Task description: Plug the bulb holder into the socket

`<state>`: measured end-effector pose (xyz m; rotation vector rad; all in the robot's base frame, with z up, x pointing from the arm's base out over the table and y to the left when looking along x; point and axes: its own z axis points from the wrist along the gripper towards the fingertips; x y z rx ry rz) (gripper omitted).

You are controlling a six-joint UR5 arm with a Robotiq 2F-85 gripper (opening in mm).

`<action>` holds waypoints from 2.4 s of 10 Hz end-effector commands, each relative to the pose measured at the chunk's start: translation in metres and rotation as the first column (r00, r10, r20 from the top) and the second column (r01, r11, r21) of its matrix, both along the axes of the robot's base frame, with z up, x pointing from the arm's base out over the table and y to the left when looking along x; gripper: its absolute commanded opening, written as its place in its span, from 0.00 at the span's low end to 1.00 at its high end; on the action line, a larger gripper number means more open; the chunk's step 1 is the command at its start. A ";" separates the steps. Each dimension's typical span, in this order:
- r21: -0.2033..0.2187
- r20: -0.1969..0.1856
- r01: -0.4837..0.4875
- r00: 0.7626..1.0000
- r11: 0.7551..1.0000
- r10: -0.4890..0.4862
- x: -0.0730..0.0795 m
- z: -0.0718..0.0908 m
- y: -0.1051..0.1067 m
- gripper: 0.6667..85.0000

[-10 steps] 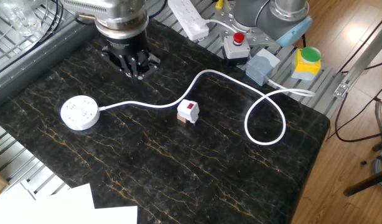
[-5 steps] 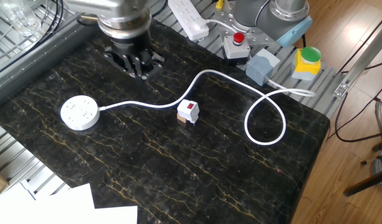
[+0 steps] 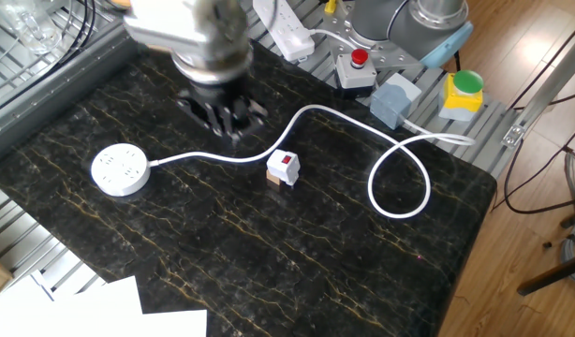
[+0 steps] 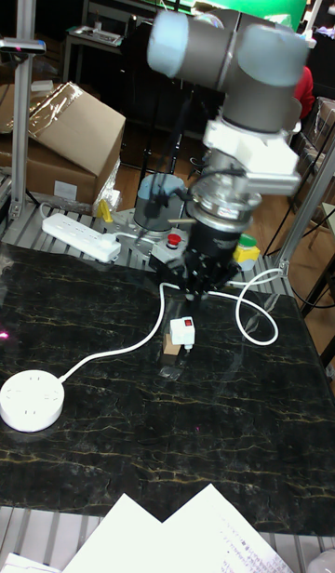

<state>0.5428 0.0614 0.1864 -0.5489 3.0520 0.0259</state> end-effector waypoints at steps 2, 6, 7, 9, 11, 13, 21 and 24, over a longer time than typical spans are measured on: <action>0.004 0.057 0.049 0.997 0.999 -0.049 0.015 -0.028 0.022 0.00; -0.003 0.086 -0.022 0.996 1.000 0.022 0.035 -0.032 -0.017 0.00; 0.002 0.086 -0.030 0.996 1.000 0.029 0.039 -0.032 -0.026 0.00; 0.018 0.092 -0.049 0.995 0.999 0.048 0.045 -0.035 -0.037 0.00; 0.026 0.083 -0.021 0.996 0.999 0.018 0.039 -0.037 -0.030 0.00; 0.021 0.077 0.025 0.997 0.999 -0.026 0.031 -0.035 -0.016 0.00; -0.001 0.085 0.078 0.993 0.997 -0.078 0.030 -0.026 -0.012 0.02; -0.035 0.106 -0.029 0.994 0.999 0.033 0.035 -0.025 -0.017 0.51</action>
